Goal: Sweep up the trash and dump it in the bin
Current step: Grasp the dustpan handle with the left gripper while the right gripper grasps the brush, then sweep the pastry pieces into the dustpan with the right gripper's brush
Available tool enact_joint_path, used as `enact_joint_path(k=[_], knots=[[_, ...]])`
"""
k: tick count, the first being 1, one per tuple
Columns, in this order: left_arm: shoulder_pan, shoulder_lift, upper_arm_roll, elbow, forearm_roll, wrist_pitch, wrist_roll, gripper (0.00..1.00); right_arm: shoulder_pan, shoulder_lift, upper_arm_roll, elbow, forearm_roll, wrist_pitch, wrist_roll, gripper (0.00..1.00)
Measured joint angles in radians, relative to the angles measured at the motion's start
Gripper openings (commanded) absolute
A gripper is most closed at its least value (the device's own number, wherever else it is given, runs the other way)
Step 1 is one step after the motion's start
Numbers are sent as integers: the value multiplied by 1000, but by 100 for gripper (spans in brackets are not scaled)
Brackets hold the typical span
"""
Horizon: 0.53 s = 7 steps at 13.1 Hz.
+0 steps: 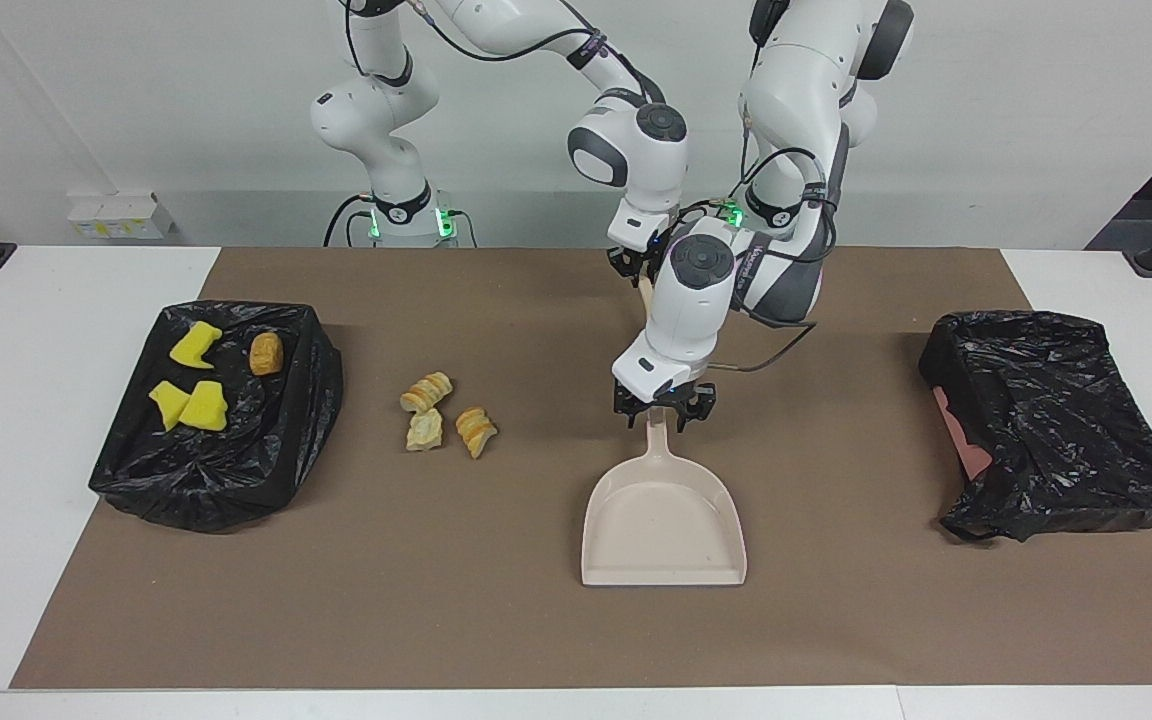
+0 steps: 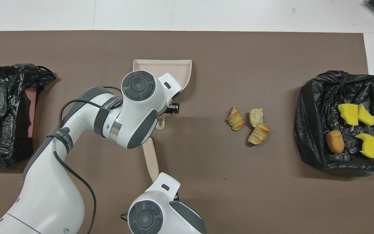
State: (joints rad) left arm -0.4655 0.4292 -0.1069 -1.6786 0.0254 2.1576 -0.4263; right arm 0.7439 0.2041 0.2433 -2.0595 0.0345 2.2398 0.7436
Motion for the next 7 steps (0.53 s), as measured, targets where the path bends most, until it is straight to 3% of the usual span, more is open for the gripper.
enact_joint_path(k=[4,7], knots=[[0,0,1,2,0,-30,-2,0,-8,-2,-8,28,0,-74,0,0],[6,-3,5,5,0,-32,6,0,-57,-57,-11,43,0,-178,-17,0]])
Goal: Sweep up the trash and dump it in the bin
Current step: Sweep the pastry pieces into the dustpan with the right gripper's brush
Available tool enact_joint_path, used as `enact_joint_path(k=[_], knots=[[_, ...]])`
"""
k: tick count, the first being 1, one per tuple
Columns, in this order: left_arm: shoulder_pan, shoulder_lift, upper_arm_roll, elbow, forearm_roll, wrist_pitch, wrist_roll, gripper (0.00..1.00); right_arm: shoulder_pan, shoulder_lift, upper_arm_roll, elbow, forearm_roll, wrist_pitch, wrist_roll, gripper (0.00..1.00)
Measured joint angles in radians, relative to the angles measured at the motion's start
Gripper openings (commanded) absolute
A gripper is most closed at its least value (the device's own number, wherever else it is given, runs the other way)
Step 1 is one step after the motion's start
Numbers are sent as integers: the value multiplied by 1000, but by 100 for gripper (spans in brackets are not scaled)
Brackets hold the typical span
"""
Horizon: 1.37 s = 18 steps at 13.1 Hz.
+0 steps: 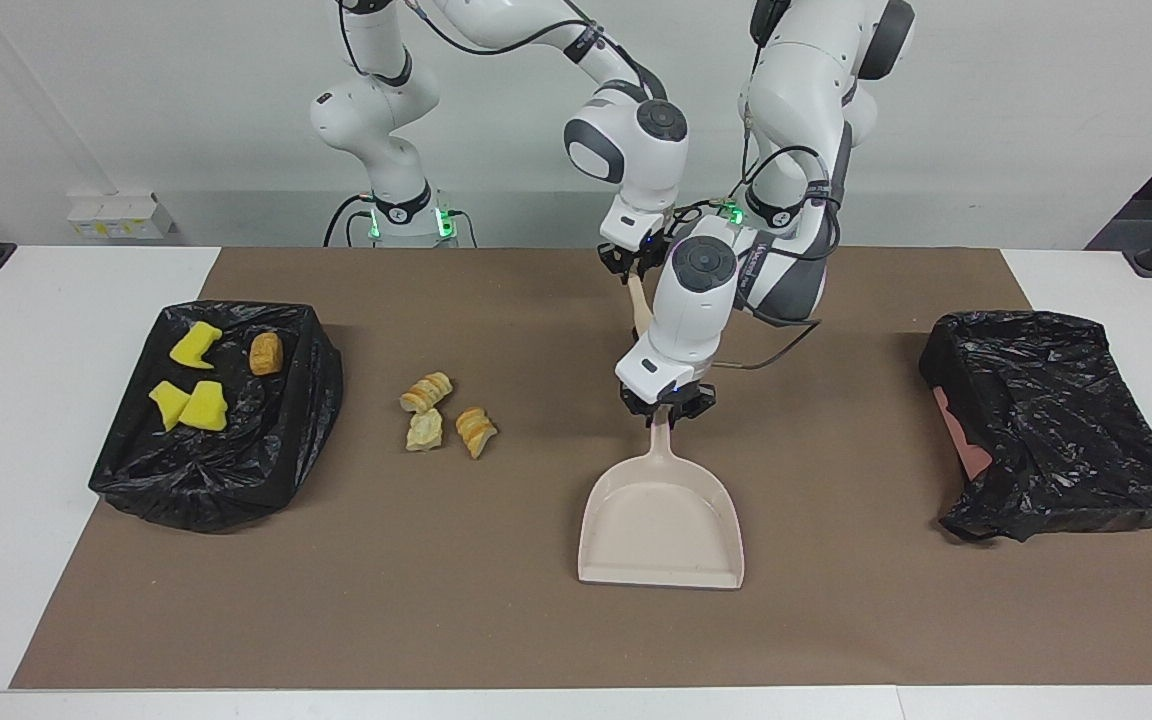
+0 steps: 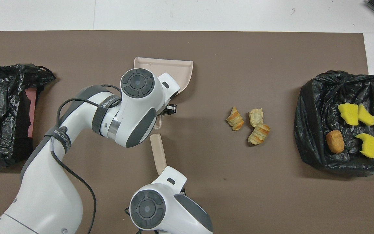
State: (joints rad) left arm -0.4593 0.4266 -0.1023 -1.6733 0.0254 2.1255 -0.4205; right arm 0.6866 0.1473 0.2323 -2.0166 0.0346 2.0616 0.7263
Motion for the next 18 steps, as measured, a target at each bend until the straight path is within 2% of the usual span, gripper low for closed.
enact_joint_path(k=[3,5,7,12,15,18], knots=[[44,-10,4,27,1,-10,157,0,-112,-117,-2,-22,0,-132,-78,0],[94,-13,6,79,1,-95,284,0,-213,-199,-6,-61,-4,-193,-118,0],[130,-14,7,125,1,-160,492,0,-307,-240,-8,-84,-42,-234,-128,0],[147,-13,8,138,68,-177,1100,0,-476,-246,-10,-151,-192,-241,-210,0],[138,-13,3,138,122,-190,1329,0,-568,-265,-11,-218,-265,-230,-328,0],[121,-19,-4,122,151,-213,1410,0,-616,-266,-11,-293,-288,-169,-389,0]])
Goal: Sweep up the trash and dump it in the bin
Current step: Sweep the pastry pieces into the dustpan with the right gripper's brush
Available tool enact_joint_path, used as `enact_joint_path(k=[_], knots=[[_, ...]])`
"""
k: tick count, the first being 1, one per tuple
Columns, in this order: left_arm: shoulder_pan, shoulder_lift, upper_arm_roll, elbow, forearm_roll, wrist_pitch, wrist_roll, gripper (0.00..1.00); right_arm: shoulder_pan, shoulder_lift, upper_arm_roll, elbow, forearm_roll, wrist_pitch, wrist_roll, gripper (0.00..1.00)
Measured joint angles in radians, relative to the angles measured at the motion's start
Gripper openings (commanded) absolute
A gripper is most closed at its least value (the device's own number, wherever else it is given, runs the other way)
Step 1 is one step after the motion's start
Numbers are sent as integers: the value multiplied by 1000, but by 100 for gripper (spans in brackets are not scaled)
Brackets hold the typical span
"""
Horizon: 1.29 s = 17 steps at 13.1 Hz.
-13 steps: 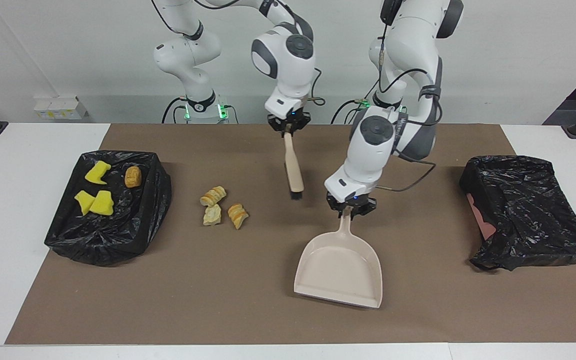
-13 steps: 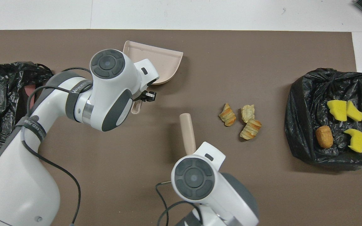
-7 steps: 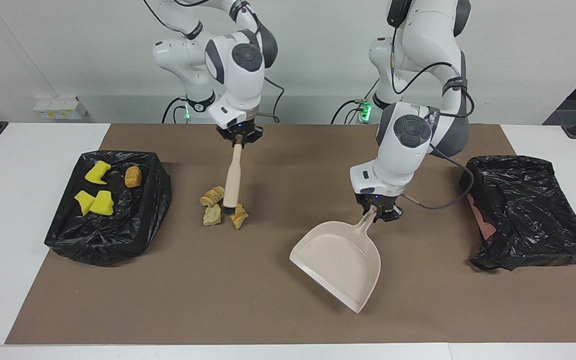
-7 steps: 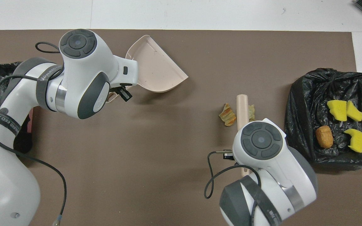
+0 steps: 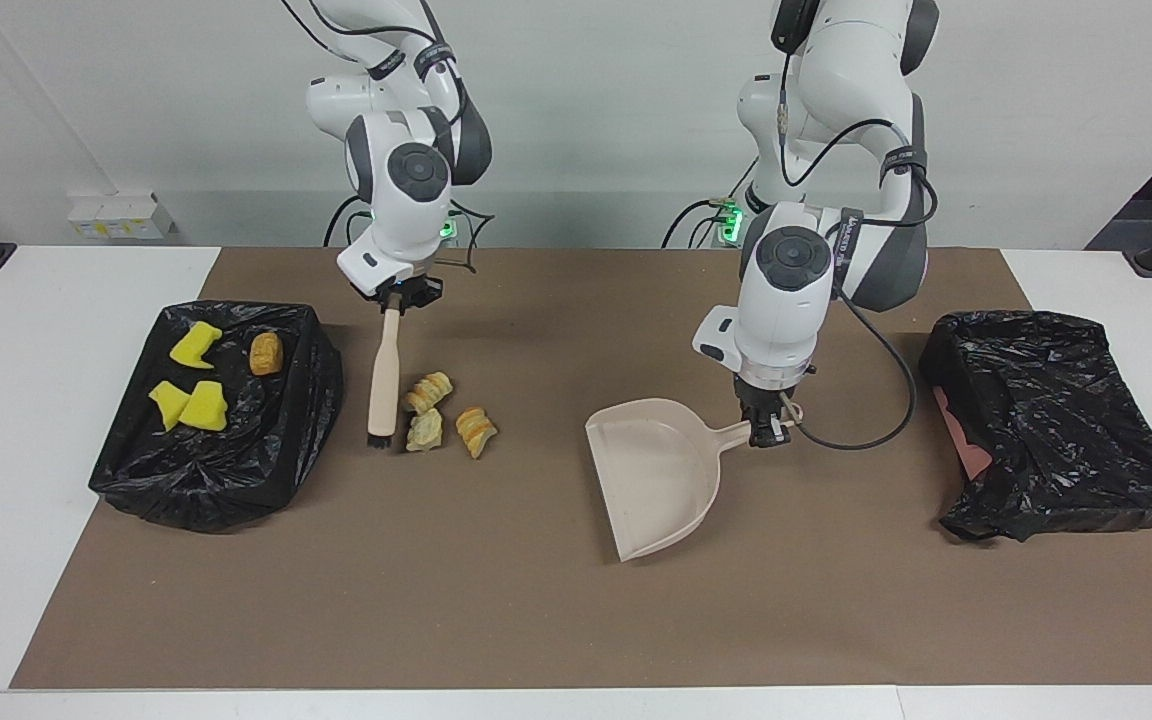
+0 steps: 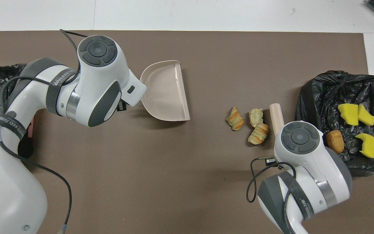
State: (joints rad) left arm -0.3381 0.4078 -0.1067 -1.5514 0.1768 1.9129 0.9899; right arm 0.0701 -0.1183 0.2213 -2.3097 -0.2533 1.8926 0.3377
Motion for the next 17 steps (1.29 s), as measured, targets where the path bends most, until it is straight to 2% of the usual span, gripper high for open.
enact_joint_path(k=[4,6,10,13,17], knots=[[-79,-74,-6,-156,1,48,-30,0,5,14,13,-53,14,83,-8,0],[-118,-123,-9,-240,1,82,-70,0,23,37,16,-53,68,126,-10,0],[-188,-211,-11,-396,1,183,-223,0,102,47,17,-45,202,139,-11,0],[-202,-241,-10,-453,1,216,-273,0,174,78,18,-4,306,153,-17,0],[-204,-243,-7,-489,-11,267,-267,0,230,147,19,111,489,154,-43,0]])
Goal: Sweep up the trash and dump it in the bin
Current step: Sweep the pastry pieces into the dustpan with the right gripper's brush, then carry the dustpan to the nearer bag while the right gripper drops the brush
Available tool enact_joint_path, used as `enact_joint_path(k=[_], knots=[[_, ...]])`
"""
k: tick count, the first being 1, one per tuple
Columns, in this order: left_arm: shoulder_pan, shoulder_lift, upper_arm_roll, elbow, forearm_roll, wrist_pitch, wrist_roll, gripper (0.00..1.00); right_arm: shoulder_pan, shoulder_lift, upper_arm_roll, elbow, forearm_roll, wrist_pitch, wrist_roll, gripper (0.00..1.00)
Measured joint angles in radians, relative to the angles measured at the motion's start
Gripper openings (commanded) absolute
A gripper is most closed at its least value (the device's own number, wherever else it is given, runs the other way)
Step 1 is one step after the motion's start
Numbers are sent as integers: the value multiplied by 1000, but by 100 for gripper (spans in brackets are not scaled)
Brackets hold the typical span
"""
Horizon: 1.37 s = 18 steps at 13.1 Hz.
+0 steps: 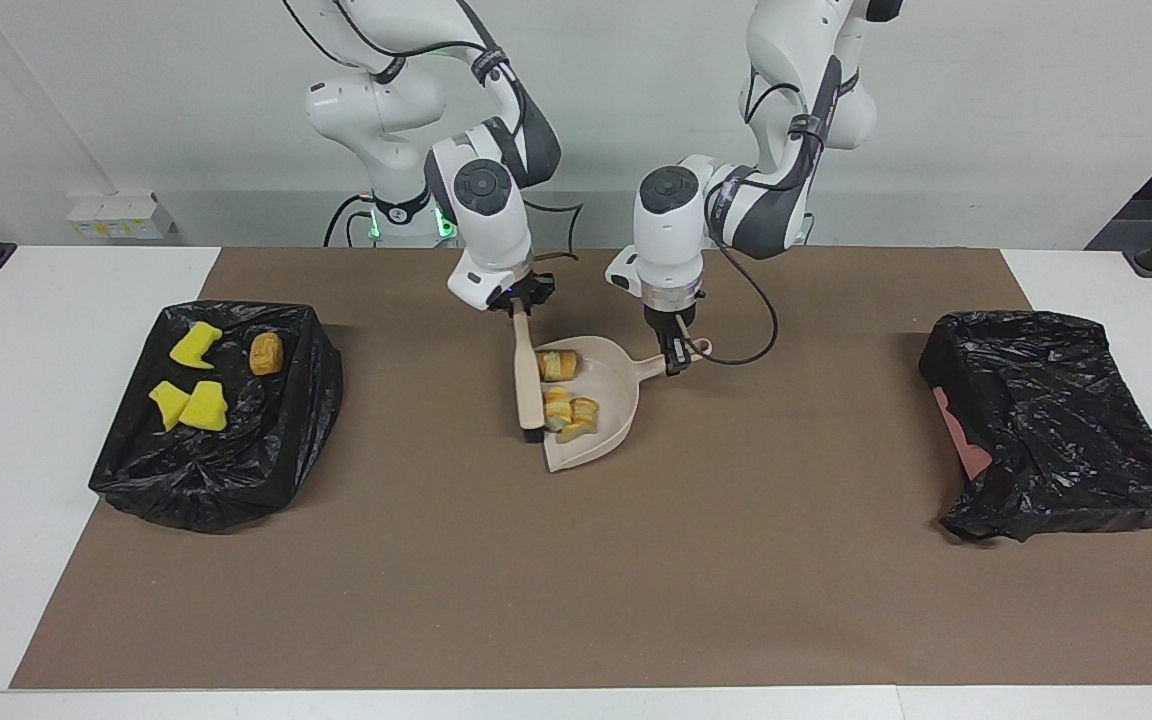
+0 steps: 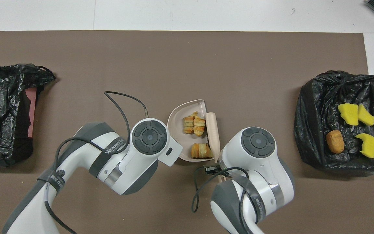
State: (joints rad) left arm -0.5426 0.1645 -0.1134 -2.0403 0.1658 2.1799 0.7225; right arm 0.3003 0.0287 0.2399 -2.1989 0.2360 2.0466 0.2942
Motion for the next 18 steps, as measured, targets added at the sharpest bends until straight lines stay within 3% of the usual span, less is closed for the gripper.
enact_joint_path(k=[4,8,11,15,18], knots=[[26,-4,10,-35,-126,72,112,0,15,23,-6,117,41,-95,0,0],[148,-3,15,-25,-266,93,333,0,-25,-64,-17,162,30,-244,0,0],[258,-4,19,17,-364,87,486,0,11,-133,-6,160,-26,-326,56,0],[352,4,23,171,-370,-71,519,0,192,-152,9,104,-29,-293,284,0],[415,19,27,299,-357,-196,546,0,296,-117,13,17,-12,-129,415,0]])
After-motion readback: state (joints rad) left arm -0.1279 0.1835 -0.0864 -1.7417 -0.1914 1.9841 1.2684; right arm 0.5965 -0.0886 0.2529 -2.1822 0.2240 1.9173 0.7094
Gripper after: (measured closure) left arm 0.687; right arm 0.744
